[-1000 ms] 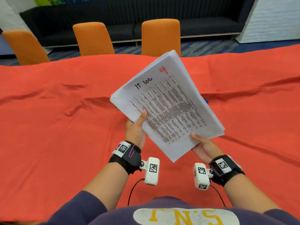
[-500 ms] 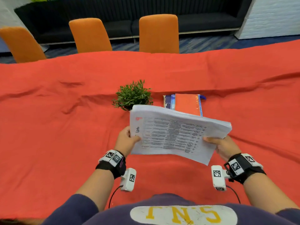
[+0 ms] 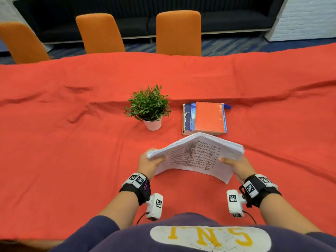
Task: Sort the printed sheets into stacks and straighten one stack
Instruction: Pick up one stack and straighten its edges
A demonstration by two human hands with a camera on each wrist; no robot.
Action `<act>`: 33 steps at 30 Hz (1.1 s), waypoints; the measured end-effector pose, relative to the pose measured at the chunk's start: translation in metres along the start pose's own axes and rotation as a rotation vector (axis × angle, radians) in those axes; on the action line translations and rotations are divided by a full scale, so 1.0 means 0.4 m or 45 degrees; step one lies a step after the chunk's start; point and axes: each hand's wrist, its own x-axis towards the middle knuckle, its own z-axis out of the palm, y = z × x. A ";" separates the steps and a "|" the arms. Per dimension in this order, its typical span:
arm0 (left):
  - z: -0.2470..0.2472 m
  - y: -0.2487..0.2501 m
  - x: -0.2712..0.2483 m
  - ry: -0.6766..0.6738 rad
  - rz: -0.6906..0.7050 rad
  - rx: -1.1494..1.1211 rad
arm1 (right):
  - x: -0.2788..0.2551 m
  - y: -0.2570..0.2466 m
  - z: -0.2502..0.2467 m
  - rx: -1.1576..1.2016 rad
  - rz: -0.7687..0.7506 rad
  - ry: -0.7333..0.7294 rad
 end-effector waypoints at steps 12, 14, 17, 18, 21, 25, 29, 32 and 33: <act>-0.027 -0.015 0.003 -0.024 -0.129 -0.152 | 0.004 -0.016 -0.015 -0.095 -0.060 -0.109; -0.019 -0.017 0.011 -0.012 -0.126 -0.112 | 0.007 -0.022 -0.009 -0.075 -0.056 -0.089; -0.021 -0.007 0.012 -0.009 -0.106 -0.135 | 0.005 -0.035 -0.013 -0.092 -0.091 -0.085; -0.025 -0.006 0.012 -0.009 -0.096 -0.145 | 0.004 -0.036 -0.016 -0.116 -0.098 -0.090; -0.035 -0.003 0.003 -0.044 -0.012 -0.136 | -0.001 -0.025 -0.024 -0.153 -0.112 -0.074; -0.027 0.019 -0.021 -0.021 0.082 -0.208 | 0.004 -0.016 -0.025 -0.127 -0.104 -0.063; -0.021 0.030 -0.032 0.014 0.140 -0.151 | 0.007 -0.012 -0.026 -0.121 -0.093 -0.051; -0.025 0.024 -0.029 0.025 0.167 -0.058 | 0.005 -0.014 -0.028 -0.126 -0.090 -0.063; -0.028 0.019 -0.027 0.031 0.176 -0.027 | 0.005 -0.013 -0.028 -0.129 -0.087 -0.066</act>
